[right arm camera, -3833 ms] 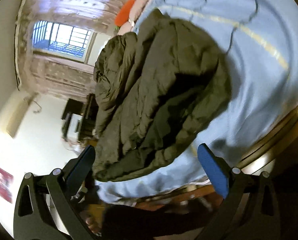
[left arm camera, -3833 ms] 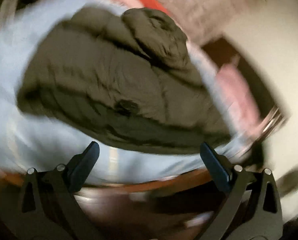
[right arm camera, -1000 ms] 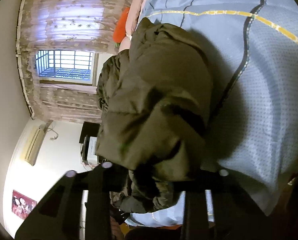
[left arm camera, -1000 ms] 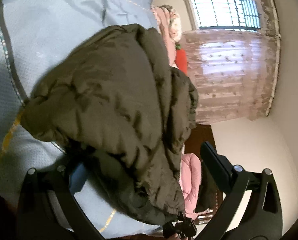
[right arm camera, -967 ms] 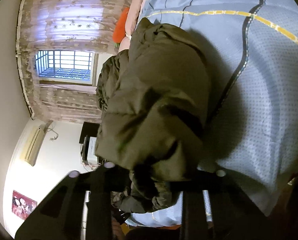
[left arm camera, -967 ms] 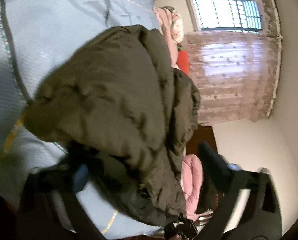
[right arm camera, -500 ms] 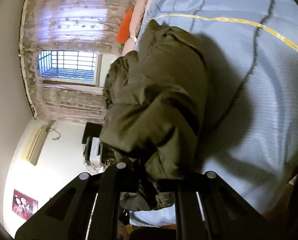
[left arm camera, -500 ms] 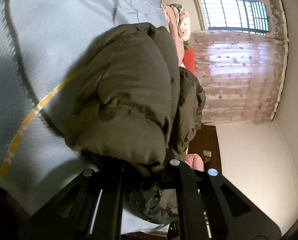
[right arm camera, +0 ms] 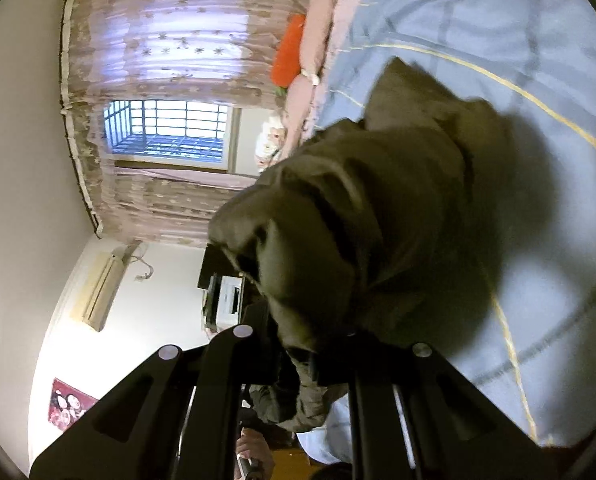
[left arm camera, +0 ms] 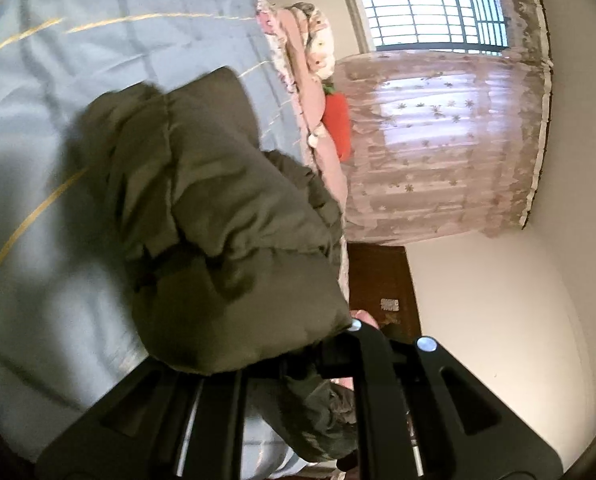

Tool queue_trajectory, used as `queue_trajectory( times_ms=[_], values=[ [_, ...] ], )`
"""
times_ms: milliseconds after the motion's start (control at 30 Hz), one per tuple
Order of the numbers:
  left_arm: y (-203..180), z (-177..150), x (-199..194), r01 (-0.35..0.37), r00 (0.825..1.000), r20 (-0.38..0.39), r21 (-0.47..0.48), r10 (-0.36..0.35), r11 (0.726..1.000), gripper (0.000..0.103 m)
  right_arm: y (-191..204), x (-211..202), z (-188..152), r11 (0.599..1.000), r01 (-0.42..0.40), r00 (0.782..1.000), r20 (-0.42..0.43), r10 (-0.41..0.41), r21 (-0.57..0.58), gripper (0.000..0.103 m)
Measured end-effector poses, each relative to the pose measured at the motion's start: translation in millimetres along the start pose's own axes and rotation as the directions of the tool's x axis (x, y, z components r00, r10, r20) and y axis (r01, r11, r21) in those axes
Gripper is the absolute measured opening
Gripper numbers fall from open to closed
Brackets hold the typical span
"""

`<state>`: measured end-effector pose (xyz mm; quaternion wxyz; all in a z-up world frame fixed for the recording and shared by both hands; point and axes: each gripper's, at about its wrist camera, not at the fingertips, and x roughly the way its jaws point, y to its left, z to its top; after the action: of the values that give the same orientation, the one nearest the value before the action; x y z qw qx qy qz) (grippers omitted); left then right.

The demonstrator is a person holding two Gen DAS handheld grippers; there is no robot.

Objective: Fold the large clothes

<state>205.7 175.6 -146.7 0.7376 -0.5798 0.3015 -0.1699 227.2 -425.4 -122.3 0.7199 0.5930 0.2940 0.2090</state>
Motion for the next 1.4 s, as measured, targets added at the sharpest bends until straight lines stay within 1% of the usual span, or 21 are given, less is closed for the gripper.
queue_trajectory(
  times_ms=[167,267,367,467,600,700,800,867,967,1033,1067,1100,1133,1167,1200,1233,1267,1300,1333,1367,1400],
  values=[
    [-25.4,38.6,45.8,0.005,1.000,0.013,0.015,-0.005,1.000,0.011,25.4,40.0,48.0,0.999,-0.018,1.000,0.001,0.019,-0.033,0.010],
    [-31.5,61.9,81.2,-0.016,1.000,0.019,0.026,0.015,1.000,0.011,26.5,66.8,77.1,1.000,-0.014,1.000,0.011,0.014,-0.027,0.010],
    [-33.6,90.8,119.4,-0.035,0.999,0.021,-0.010,0.035,0.999,0.011,22.8,98.8,112.4,1.000,0.002,1.000,0.023,-0.002,-0.021,0.010],
    [-35.5,113.8,153.1,-0.077,0.997,0.023,0.012,0.077,0.997,0.011,15.5,130.0,140.2,0.998,0.051,0.998,0.027,-0.050,-0.031,0.010],
    [-29.4,137.1,194.8,-0.129,0.992,0.008,0.023,0.129,0.991,0.011,-11.9,172.0,171.3,0.990,0.140,0.990,0.033,-0.139,-0.019,0.010],
    [-18.6,156.4,220.8,-0.169,0.986,0.009,0.027,0.169,0.985,0.011,-26.3,194.3,181.0,0.985,0.173,0.985,0.030,-0.172,-0.026,0.010],
    [-4.9,171.1,236.9,-0.189,0.982,0.003,0.007,0.189,0.982,0.015,-36.5,218.0,189.8,0.967,0.246,0.969,0.015,-0.246,-0.062,0.010],
    [6.0,178.7,250.9,-0.235,0.972,-0.015,0.024,0.235,0.972,0.015,-40.5,228.0,191.6,0.958,0.278,0.960,0.005,-0.279,-0.072,0.010],
    [17.8,183.0,266.4,-0.276,0.958,-0.068,0.027,0.277,0.961,0.016,-42.2,237.9,192.0,0.944,0.319,0.947,-0.011,-0.321,-0.091,0.015],
    [18.8,185.1,269.0,-0.280,0.956,-0.087,0.020,0.280,0.960,0.017,-37.4,240.2,190.1,0.938,0.327,0.944,-0.017,-0.330,-0.113,0.033],
    [18.0,184.8,268.6,-0.279,0.955,-0.097,0.023,0.280,0.960,0.022,-31.4,239.7,187.8,0.936,0.327,0.943,-0.015,-0.332,-0.133,0.060],
    [13.1,185.6,267.7,-0.278,0.954,-0.102,0.042,0.281,0.960,0.039,-23.8,239.1,185.6,0.931,0.332,0.942,-0.004,-0.337,-0.154,0.085],
    [2.6,186.0,265.3,-0.267,0.956,-0.099,0.089,0.275,0.960,0.061,-10.2,237.1,181.1,0.911,0.362,0.931,0.023,-0.365,-0.197,0.095],
    [-13.8,185.3,260.2,-0.246,0.963,-0.077,0.159,0.260,0.956,0.101,4.2,235.6,176.1,0.883,0.402,0.915,0.056,-0.401,-0.243,0.102],
    [-28.9,182.8,252.3,-0.276,0.957,-0.027,0.226,0.289,0.934,0.101,19.2,234.9,170.3,0.855,0.428,0.902,0.079,-0.425,-0.292,0.102],
    [-56.7,178.8,240.0,-0.360,0.932,0.093,0.338,0.350,0.870,0.101,31.1,233.9,164.6,0.838,0.432,0.900,0.094,-0.427,-0.334,0.102],
    [-78.4,174.1,231.5,-0.391,0.921,0.166,0.412,0.354,0.823,0.101,51.5,231.6,154.1,0.797,0.449,0.891,0.135,-0.433,-0.404,0.102],
    [-94.0,169.0,226.3,-0.401,0.916,0.198,0.458,0.348,0.793,0.101,72.9,229.5,140.5,0.738,0.480,0.875,0.192,-0.445,-0.475,0.102],
    [-116.2,157.6,218.9,-0.420,0.907,0.242,0.519,0.343,0.745,0.101,87.6,229.9,130.1,0.687,0.507,0.859,0.232,-0.457,-0.521,0.102],
    [-130.3,146.3,215.1,-0.441,0.897,0.272,0.558,0.348,0.703,0.101,103.6,231.0,115.1,0.620,0.539,0.836,0.275,-0.474,-0.570,0.102],
    [-151.1,124.2,215.0,-0.488,0.872,0.316,0.625,0.374,0.609,0.101,119.3,232.0,94.5,0.549,0.568,0.813,0.315,-0.490,-0.613,0.102]
  ],
)
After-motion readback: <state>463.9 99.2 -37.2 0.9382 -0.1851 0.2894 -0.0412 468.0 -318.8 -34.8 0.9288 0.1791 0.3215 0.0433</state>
